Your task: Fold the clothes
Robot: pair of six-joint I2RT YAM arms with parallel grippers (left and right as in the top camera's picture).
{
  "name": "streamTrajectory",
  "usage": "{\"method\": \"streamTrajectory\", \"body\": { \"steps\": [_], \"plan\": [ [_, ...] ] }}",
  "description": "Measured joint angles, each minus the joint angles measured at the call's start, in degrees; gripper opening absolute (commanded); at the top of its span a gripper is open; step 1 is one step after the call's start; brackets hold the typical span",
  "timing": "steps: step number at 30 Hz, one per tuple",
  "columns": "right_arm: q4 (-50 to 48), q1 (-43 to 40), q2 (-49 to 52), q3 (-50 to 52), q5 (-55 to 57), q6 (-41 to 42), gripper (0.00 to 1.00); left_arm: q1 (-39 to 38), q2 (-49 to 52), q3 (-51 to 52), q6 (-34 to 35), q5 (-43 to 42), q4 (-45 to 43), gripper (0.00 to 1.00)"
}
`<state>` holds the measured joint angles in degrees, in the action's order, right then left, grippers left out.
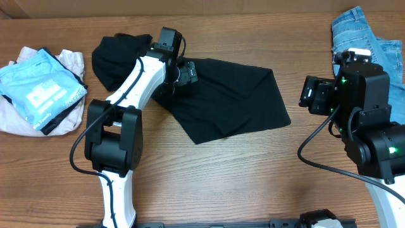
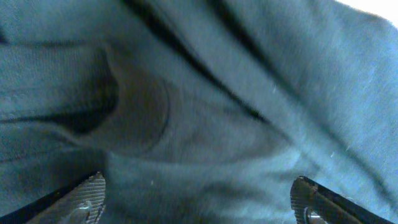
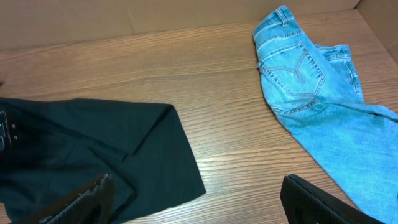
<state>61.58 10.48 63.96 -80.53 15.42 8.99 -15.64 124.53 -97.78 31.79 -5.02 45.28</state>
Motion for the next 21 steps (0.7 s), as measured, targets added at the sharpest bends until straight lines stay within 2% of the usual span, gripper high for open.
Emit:
{"method": "streamTrajectory", "body": {
  "steps": [7,11,14,17,18,21],
  "plan": [
    [0.76,0.0,0.0,0.0,-0.02,0.0,0.89,0.0,0.07,0.0,3.26,2.12,-2.27,0.82],
    [1.03,0.0,0.0,0.0,-0.02,0.0,0.89,0.0,0.26,0.0,4.57,2.62,-3.34,0.59],
    [1.03,0.0,0.0,0.0,-0.02,0.0,0.89,0.0,0.31,0.0,5.57,2.99,-3.3,0.3],
    [1.07,0.0,0.0,0.0,-0.02,0.0,0.89,0.0,0.31,0.0,5.92,3.58,-3.06,0.07],
    [1.05,0.0,0.0,0.0,-0.02,0.0,0.89,0.0,0.31,0.0,5.75,3.8,-3.06,0.04],
    [1.11,0.0,0.0,0.0,-0.02,0.0,0.89,0.0,0.31,0.0,5.62,4.48,-3.06,0.04]
  ]
}}
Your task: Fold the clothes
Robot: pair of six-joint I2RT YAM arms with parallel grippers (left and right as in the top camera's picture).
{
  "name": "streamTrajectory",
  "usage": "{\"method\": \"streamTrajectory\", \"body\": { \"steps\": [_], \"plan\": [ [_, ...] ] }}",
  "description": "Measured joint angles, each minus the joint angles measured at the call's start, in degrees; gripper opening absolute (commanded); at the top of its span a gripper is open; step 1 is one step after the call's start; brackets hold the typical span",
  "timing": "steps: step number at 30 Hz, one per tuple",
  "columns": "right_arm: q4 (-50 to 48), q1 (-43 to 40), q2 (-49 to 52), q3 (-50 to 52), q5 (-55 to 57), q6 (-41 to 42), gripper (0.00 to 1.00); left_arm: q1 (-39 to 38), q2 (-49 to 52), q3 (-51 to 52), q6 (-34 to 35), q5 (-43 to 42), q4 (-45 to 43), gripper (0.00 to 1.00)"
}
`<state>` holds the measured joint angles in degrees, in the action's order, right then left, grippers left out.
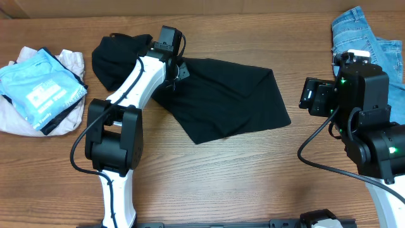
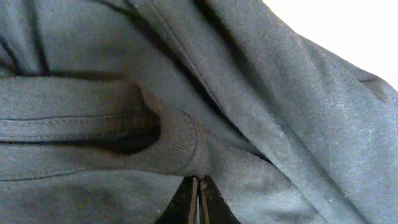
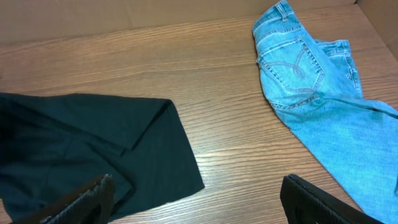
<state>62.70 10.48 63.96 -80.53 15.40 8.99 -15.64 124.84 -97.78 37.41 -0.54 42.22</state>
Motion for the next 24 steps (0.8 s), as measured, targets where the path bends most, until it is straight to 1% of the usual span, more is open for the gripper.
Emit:
{"method": "streamTrajectory", "body": {
  "steps": [7,10,14,19,24],
  "plan": [
    [0.15,0.0,0.0,0.0,0.0,0.0,0.89,0.0,0.0,0.0,0.0,1.33,1.31,0.04],
    [0.22,0.0,0.0,0.0,0.0,0.0,0.89,0.0,0.0,-0.02,-0.02,2.03,4.11,0.04],
    [0.26,0.0,0.0,0.0,0.0,-0.02,0.89,0.76,-1.25,-0.04,-0.04,3.69,9.92,0.04],
    [0.26,0.0,0.0,0.0,0.0,-0.02,0.89,5.11,-10.51,-0.04,-1.22,4.72,17.29,0.04],
    [0.24,0.0,0.07,0.0,0.02,0.0,0.89,13.88,-24.61,-0.52,-3.15,7.06,26.84,0.04]
  ]
}}
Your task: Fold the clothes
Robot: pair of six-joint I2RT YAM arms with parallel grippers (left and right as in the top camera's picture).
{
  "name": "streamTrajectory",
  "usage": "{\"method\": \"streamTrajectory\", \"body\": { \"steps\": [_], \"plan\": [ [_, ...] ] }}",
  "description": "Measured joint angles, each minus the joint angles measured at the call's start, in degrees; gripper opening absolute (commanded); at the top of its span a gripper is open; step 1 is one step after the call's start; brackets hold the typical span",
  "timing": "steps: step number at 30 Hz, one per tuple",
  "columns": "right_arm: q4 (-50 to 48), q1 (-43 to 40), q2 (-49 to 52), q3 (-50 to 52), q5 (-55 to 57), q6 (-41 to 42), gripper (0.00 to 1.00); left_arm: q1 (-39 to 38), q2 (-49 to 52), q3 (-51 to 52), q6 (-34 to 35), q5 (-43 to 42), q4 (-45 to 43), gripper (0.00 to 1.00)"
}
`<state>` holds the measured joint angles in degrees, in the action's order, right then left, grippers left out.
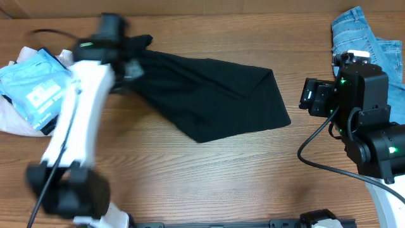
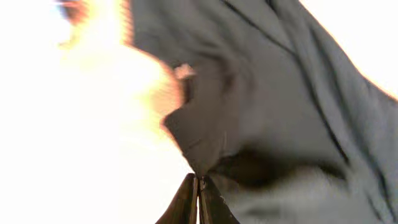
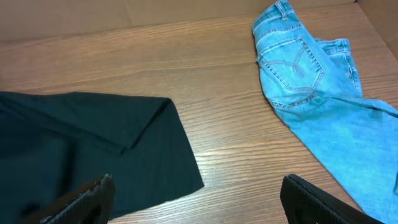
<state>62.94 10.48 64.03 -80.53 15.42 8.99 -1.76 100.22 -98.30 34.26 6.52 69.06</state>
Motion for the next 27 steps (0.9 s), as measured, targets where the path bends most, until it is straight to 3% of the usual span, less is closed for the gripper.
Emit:
{"method": "streamTrajectory", "body": {
  "steps": [1,2,3,10,15,17,22,27],
  "plan": [
    [0.02,0.0,0.09,0.0,0.0,-0.02,0.89,1.55,-1.57,-0.07,-0.2,0.42,1.33,0.19],
    [0.04,0.0,0.22,0.0,0.0,-0.02,0.89,3.41,-3.06,-0.22,-0.74,0.68,2.97,0.61],
    [0.02,0.0,0.35,0.0,0.0,0.02,0.89,4.94,-3.93,-0.33,-1.25,0.87,4.17,0.8],
    [0.04,0.0,1.95,0.0,-0.02,-0.04,0.89,8.68,-2.82,-0.33,-4.94,-0.81,7.93,0.84],
    [0.09,0.0,2.36,0.0,-0.02,-0.02,0.89,8.37,-2.32,-0.33,-6.25,-6.69,6.56,0.87],
    [0.11,0.0,2.36,0.0,0.0,-0.02,0.89,7.65,-2.19,-0.33,-6.82,-9.01,5.84,0.94],
    [0.48,0.0,2.36,0.0,0.0,-0.02,0.89,3.43,0.68,-0.33,-8.15,-11.08,5.53,0.96],
    [1.16,0.0,2.36,0.0,-0.02,0.0,0.89,0.17,8.52,-0.22,-15.72,-10.97,4.17,1.0]
  ]
}}
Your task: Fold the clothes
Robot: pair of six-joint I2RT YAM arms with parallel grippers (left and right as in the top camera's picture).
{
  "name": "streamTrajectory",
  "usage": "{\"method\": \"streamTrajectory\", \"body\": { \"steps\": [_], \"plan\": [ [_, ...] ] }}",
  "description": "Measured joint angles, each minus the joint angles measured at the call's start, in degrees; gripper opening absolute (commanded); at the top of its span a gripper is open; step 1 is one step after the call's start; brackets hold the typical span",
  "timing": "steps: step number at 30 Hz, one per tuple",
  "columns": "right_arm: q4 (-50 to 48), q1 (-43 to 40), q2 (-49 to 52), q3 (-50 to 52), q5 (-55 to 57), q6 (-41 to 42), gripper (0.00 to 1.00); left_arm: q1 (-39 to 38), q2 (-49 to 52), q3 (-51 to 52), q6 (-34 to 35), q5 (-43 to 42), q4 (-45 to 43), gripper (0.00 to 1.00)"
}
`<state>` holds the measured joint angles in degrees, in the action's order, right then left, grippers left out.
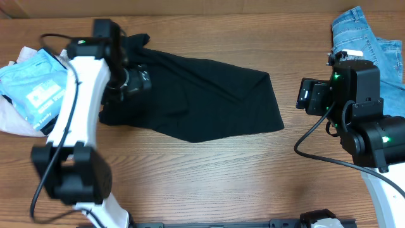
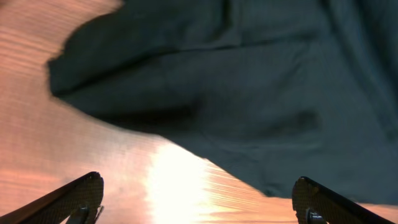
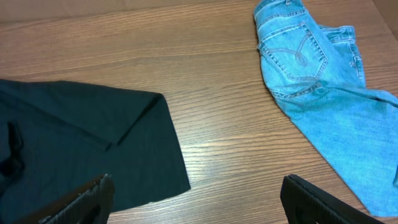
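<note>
A black garment (image 1: 202, 95) lies spread across the middle of the table, its left end still bunched near the far edge. In the left wrist view the black garment (image 2: 236, 87) fills the upper part, with bare wood below it. My left gripper (image 1: 135, 81) hovers over the garment's left part, and the left gripper (image 2: 199, 205) is open with nothing between its fingers. My right gripper (image 3: 199, 205) is open above bare table, right of the garment's right corner (image 3: 155, 143). Blue jeans (image 3: 311, 81) lie crumpled at the far right.
A pile of pale clothes with a light blue packet (image 1: 38, 88) on top sits at the left edge. The jeans (image 1: 367, 38) reach the table's far right corner. A cardboard wall runs along the back. The right arm's body (image 1: 354, 107) stands at the right.
My left gripper was shut on a fold of the black garment near the far left; it is now open and lower over the cloth. The garment's left part lies flatter and wider.
My left gripper was open over the bunched left part of the black garment, then shut on a fold there. Then it held the fold further left, the cloth stretched out. Now the cloth is let go and lies spread. The right arm stayed nearly still.
</note>
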<state>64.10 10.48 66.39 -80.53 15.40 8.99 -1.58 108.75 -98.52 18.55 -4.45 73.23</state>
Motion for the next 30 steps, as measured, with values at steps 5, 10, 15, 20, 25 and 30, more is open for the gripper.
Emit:
{"method": "streamTrajectory", "body": {
  "steps": [5,10,15,20,25,30],
  "plan": [
    [0.0,0.0,0.0,0.0,-0.02,-0.02,0.9,-0.42,8.94,0.44,-7.17,0.39,-1.68,1.0],
    [0.02,0.0,0.0,0.0,0.0,-0.02,0.9,0.17,14.93,0.76,-10.75,1.07,-2.58,0.96],
    [0.02,0.0,0.0,0.0,0.0,-0.02,0.9,0.07,17.33,0.76,-13.4,1.25,-2.99,0.59],
    [0.02,0.0,0.07,0.0,0.0,-0.02,0.9,0.07,18.03,0.76,-14.53,1.25,-2.93,0.04],
    [0.02,0.0,0.22,0.0,0.0,-0.02,0.9,0.07,18.03,0.76,-14.71,1.25,-1.22,0.04],
    [0.07,0.0,0.22,0.0,-0.02,-0.04,0.9,0.07,17.75,0.76,-14.71,1.18,-0.66,0.04]
  ]
}}
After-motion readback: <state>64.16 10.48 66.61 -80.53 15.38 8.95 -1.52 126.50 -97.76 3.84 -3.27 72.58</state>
